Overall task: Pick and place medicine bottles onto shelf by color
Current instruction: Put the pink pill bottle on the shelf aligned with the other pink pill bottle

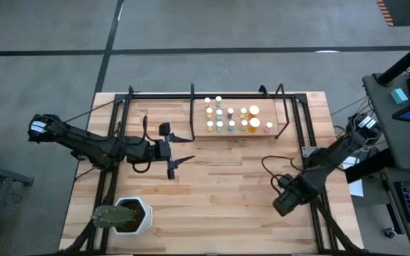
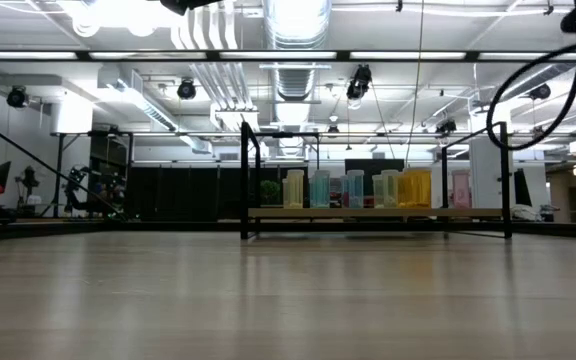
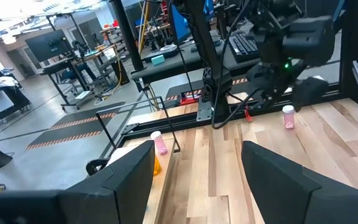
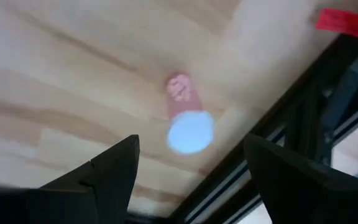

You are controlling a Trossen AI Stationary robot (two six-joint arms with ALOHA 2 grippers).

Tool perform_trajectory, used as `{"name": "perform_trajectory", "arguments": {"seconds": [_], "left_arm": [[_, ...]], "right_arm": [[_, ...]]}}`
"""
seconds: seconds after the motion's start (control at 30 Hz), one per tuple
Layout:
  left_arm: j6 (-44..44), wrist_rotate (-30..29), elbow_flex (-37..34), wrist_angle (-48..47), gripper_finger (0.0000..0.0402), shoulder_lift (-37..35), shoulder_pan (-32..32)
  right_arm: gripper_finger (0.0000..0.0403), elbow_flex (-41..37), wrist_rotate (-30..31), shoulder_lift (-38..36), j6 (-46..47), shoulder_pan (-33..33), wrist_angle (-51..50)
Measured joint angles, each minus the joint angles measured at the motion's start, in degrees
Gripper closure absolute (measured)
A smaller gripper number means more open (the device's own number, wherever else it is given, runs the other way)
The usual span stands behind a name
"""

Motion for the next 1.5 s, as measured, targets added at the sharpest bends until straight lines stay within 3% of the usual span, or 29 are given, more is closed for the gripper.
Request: {"name": "perform_trajectory", "arguments": {"seconds": [0.27, 0.77, 1.03, 1.17, 1.3, 1.5], "left_arm": [[0.0, 0.0, 0.0, 0.0, 0.0178, 0.0, 0.0], [0.0, 0.0, 0.0, 0.0, 0.0178, 0.0, 0.0], [0.0, 0.0, 0.0, 0.0, 0.0178, 0.0, 0.0], [0.0, 0.0, 0.0, 0.0, 0.0178, 0.0, 0.0], [0.0, 0.0, 0.0, 0.0, 0.0178, 0.0, 0.0], [0.0, 0.0, 0.0, 0.0, 0.0178, 0.0, 0.0]], "right_arm": [[0.0135, -2.9, 0.4, 1.5, -1.0, 0.0, 2.2], [0.0286, -2.7, 0.2, 2.5, -1.4, 0.1, 4.5], [0.0289, 1.6, 0.9, 2.6, -4.0, -1.0, 5.7], [0.0288, 8.6, 6.4, 4.4, -10.1, -3.8, 6.0], [0.0291, 17.9, 10.7, 8.6, -22.2, -8.7, 4.8], [0.0292, 35.8, 12.5, 18.8, -46.7, -18.6, -10.0]]}}
